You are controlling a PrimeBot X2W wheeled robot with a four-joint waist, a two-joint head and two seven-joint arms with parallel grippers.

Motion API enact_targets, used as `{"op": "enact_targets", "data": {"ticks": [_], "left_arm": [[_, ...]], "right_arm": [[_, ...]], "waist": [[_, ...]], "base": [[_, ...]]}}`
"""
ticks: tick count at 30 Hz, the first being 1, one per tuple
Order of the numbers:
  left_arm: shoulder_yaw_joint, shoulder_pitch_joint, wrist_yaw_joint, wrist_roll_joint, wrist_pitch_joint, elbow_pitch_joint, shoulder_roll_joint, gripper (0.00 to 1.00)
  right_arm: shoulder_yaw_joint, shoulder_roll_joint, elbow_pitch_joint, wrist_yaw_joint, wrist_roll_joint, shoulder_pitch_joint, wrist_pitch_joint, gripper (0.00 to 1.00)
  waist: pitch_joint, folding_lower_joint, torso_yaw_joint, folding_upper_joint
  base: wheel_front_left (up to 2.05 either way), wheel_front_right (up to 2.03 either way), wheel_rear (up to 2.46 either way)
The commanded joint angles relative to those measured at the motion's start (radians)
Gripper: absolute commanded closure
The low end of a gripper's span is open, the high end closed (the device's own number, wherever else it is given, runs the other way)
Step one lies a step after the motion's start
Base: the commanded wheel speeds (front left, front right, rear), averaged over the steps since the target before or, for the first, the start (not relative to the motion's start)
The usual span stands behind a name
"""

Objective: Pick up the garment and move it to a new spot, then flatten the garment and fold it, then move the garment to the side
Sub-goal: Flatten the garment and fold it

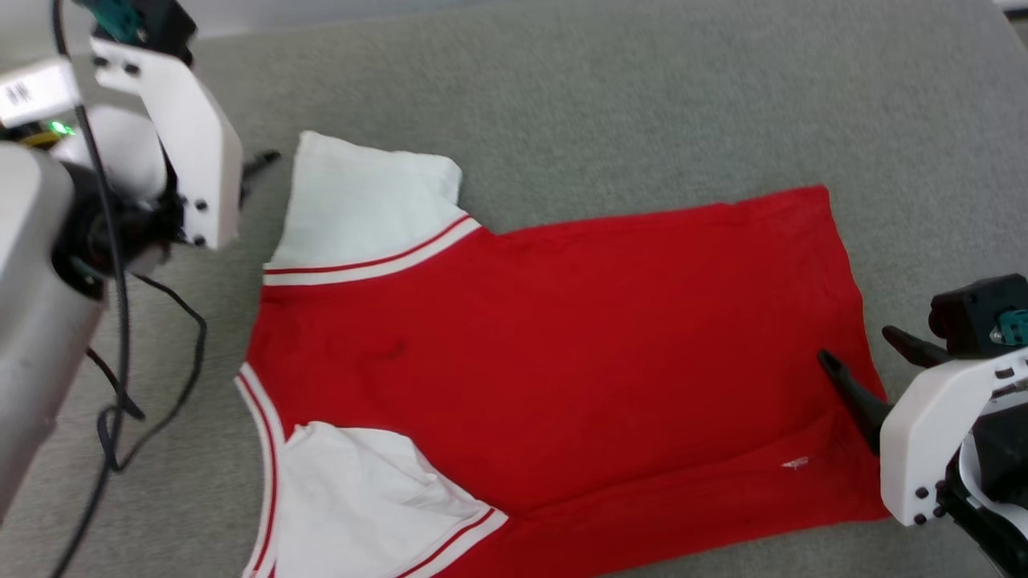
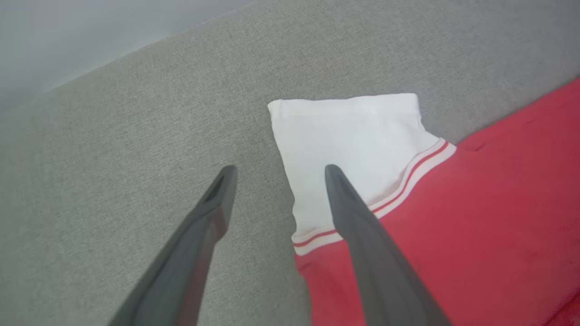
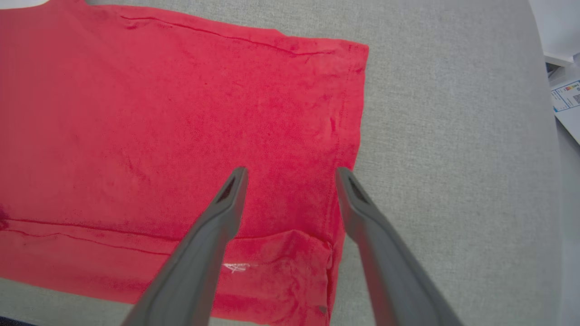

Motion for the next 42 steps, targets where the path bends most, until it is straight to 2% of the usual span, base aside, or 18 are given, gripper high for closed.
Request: {"op": "enact_targets", "data": {"ticks": [1,10,15,24,25,26,27,30,36,39,40,42], "left_arm": [[0.000,-0.043,-0.006,0.005,0.014,0.036,-0.006,0.00],[-0.023,-0.180,-0.039,0.045,0.027,0.231,-0.032,0.00],[-0.029,-0.201,-0.049,0.054,-0.007,0.308,-0.053,0.00],[-0.053,-0.212,-0.076,0.050,-0.006,0.403,-0.087,0.00],[-0.049,-0.207,-0.078,0.037,0.002,0.412,-0.096,0.04],[-0.049,-0.203,-0.080,0.027,0.012,0.422,-0.103,0.55],[-0.053,-0.198,-0.085,0.022,0.024,0.428,-0.109,1.00],[-0.061,-0.189,-0.096,0.008,0.035,0.436,-0.116,1.00],[-0.042,-0.191,-0.111,0.013,-0.092,0.433,-0.133,1.00],[-0.033,-0.186,-0.115,0.010,-0.148,0.430,-0.146,1.00],[-0.041,-0.173,-0.120,0.010,-0.185,0.412,-0.168,1.00],[-0.049,-0.162,-0.125,0.009,-0.204,0.390,-0.175,1.00]], "right_arm": [[0.007,0.007,-0.005,-0.001,-0.009,-0.023,-0.009,0.00],[0.028,0.039,0.021,-0.001,-0.013,-0.041,-0.039,0.00],[0.040,0.051,0.035,-0.001,-0.020,-0.049,-0.058,0.00],[0.053,0.050,0.052,-0.001,-0.018,-0.057,-0.071,0.00],[0.052,0.046,0.054,-0.001,-0.022,-0.059,-0.072,0.00],[0.052,0.045,0.056,-0.001,-0.022,-0.060,-0.074,0.00],[0.052,0.043,0.057,-0.001,-0.021,-0.060,-0.075,0.00],[0.045,0.037,0.062,-0.001,-0.019,-0.063,-0.075,0.00],[0.026,0.026,0.077,-0.001,0.013,-0.084,-0.056,0.00],[0.006,-0.003,0.079,-0.001,0.017,-0.107,-0.032,0.00],[-0.016,-0.033,0.085,-0.001,0.028,-0.125,0.010,0.00],[-0.034,-0.048,0.097,-0.001,0.040,-0.148,0.035,0.00]], "waist": [[0.067,-0.0003,-0.054,-0.0001],[0.143,-0.0003,-0.095,-0.0001],[0.161,-0.0003,-0.104,-0.0001],[0.191,-0.0003,-0.107,-0.0001],[0.195,-0.0003,-0.107,-0.0001],[0.198,-0.0003,-0.107,-0.0001],[0.199,-0.0003,-0.107,-0.0001],[0.198,-0.0003,-0.100,-0.0001],[0.150,-0.0003,-0.069,-0.0001],[0.115,-0.0003,-0.044,-0.0001],[0.084,-0.0003,-0.009,-0.0001],[0.067,-0.0003,0.015,-0.0001]], "base": [[0.00,0.00,0.00],[0.00,0.00,0.00],[0.00,0.00,0.00],[0.00,0.00,0.00],[0.00,0.00,0.00],[0.00,0.00,0.00],[0.00,0.00,0.00],[0.00,0.00,0.00],[0.00,0.00,0.00],[0.00,0.00,0.00],[0.00,0.00,0.00],[0.00,0.00,0.00]]}}
